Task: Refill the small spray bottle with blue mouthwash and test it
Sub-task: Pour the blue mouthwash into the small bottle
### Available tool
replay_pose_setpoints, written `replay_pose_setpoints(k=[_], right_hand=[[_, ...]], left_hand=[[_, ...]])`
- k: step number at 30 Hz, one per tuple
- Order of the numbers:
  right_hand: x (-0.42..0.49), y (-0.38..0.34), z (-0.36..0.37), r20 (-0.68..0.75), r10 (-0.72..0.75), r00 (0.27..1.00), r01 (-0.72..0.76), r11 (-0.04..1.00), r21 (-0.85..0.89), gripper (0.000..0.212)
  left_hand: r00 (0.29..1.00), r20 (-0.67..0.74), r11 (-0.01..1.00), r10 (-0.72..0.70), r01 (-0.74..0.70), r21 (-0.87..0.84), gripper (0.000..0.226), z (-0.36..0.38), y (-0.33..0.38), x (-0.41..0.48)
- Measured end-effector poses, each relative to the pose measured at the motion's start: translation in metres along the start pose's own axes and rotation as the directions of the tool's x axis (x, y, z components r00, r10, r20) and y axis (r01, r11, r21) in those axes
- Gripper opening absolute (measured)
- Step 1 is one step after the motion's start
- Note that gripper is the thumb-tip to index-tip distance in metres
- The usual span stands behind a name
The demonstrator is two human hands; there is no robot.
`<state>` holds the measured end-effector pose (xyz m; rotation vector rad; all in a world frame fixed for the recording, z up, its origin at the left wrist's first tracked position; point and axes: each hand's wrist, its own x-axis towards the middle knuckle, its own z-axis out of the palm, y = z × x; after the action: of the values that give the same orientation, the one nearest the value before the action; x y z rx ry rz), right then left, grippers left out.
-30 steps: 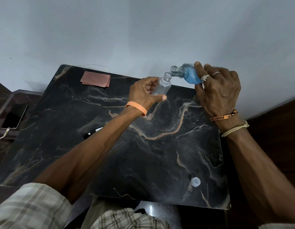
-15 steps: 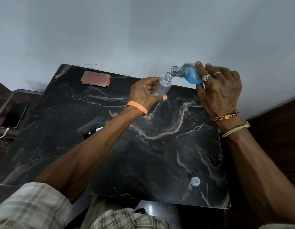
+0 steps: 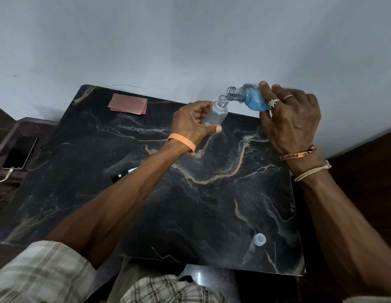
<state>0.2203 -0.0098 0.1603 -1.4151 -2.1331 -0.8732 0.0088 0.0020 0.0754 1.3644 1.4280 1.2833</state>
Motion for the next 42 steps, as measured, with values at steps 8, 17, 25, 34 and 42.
replay_pose_setpoints(k=[8,17,25,34,42], right_hand=[[0.0001,-0.0024,-0.0017,0.005,0.001,1.000,-0.001,1.000,0.004,0.046],[-0.0004,-0.0028,-0.0026,0.008,-0.001,1.000,0.001,1.000,0.004,0.044],[-0.0005,-0.0029,-0.0013,0.003,0.002,1.000,-0.002,1.000,0.000,0.042],[0.0002,-0.0036,-0.0035,0.012,0.000,1.000,0.000,1.000,0.012,0.043],[0.0003,-0.0016,-0.0047,0.043,0.005,0.999,-0.006,1.000,0.012,0.044]], left_hand=[[1.000,0.005,1.000,-0.002,0.002,0.005,0.067,-0.0016,-0.0001,-0.0020],[1.000,-0.002,1.000,0.006,-0.006,-0.004,0.067,-0.0015,-0.0009,-0.0034],[1.000,0.001,1.000,0.006,-0.006,-0.022,0.067,-0.0012,-0.0010,-0.0036],[1.000,0.004,1.000,0.002,-0.002,-0.017,0.068,-0.0006,-0.0012,-0.0020],[1.000,0.010,1.000,0.016,-0.015,-0.023,0.067,0.0007,-0.0019,-0.0014]])
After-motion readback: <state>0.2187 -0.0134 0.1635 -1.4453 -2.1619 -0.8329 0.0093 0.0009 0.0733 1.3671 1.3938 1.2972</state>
